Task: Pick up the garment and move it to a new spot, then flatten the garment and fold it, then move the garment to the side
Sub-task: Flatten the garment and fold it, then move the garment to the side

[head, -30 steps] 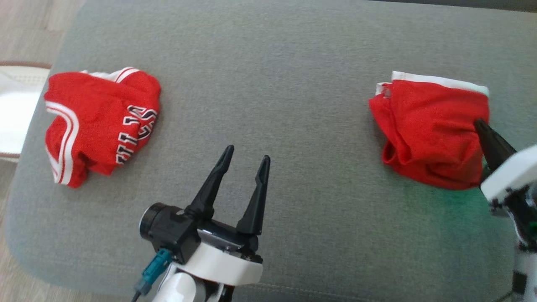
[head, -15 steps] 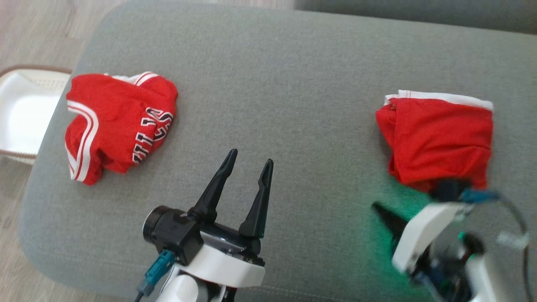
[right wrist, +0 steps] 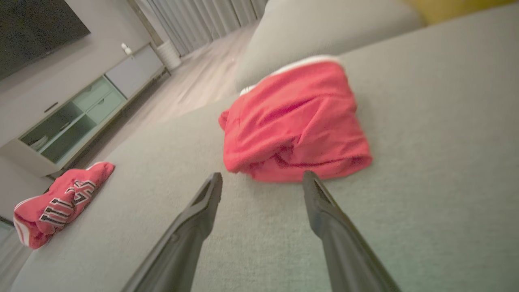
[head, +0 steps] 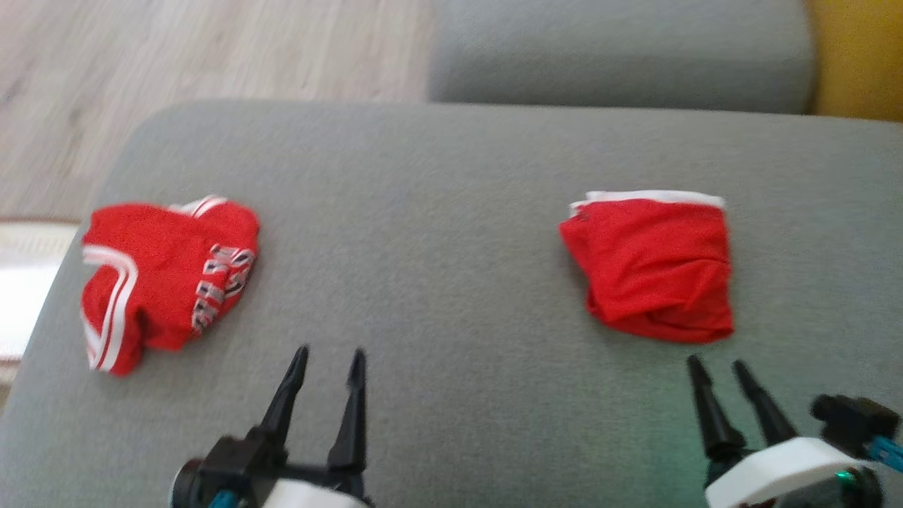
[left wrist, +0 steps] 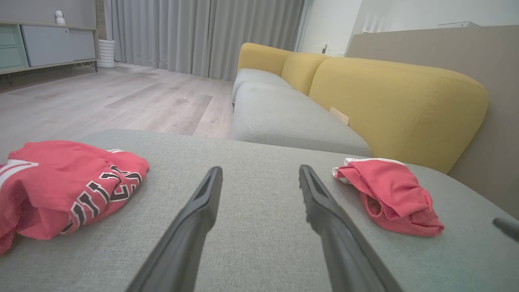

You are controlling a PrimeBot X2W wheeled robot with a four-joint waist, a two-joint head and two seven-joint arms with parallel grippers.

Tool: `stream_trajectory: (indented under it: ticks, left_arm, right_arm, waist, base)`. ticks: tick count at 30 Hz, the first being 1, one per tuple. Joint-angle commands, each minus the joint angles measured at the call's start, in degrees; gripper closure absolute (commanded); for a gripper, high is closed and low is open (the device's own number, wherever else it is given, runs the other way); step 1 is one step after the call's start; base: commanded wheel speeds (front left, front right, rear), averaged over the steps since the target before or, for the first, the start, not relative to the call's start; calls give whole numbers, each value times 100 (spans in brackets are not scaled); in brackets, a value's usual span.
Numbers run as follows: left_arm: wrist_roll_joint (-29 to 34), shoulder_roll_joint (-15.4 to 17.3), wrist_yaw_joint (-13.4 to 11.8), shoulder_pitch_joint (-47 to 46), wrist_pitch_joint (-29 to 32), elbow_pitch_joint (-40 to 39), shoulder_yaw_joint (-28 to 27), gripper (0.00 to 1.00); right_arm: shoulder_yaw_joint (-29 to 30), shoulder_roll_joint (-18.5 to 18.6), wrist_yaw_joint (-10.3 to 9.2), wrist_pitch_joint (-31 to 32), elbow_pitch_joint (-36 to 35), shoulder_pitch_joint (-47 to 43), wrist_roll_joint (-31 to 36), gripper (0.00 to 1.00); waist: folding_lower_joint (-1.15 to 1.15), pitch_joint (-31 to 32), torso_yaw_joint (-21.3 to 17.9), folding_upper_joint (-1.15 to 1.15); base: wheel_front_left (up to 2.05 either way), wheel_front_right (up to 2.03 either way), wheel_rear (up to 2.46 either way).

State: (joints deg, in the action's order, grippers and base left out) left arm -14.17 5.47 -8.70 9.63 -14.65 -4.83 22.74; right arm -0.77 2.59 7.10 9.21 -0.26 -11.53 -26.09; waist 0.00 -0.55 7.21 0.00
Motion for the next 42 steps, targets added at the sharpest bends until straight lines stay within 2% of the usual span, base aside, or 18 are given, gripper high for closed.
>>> stream_trajectory:
  ticks: [1, 8, 13, 19, 42]
  left_arm:
    - [65, 51, -53, -101, -35, -208, -255, 0]
    - [198, 173, -150, 480, -35, -445, -667, 0]
    - [382, 231, -116, 770, -35, -550, -784, 0]
    - [660, 193, 3, 956, -35, -770, -924, 0]
    - [1064, 87, 214, 919, -35, -757, -1213, 0]
  right_arm:
    - [-22, 55, 39, -317, -223, 204, 159, 0]
    - [-194, 519, 39, -1733, -170, 135, 622, 0]
    - [-367, 665, 39, -2156, -168, 80, 698, 0]
    - [-476, 764, 39, -2343, 51, -71, 894, 0]
    - [-246, 505, 39, -2411, 469, -83, 1307, 0]
  waist:
    - [0, 248, -259, 0]
    - [0, 611, -497, 0]
    - [0, 700, -553, 0]
    - [0, 703, -478, 0]
    - [0, 571, -399, 0]
  base:
    - [0, 0, 0]
    - [0, 0, 0]
    - [0, 0, 0]
    - [0, 0, 0]
    - [0, 0, 0]
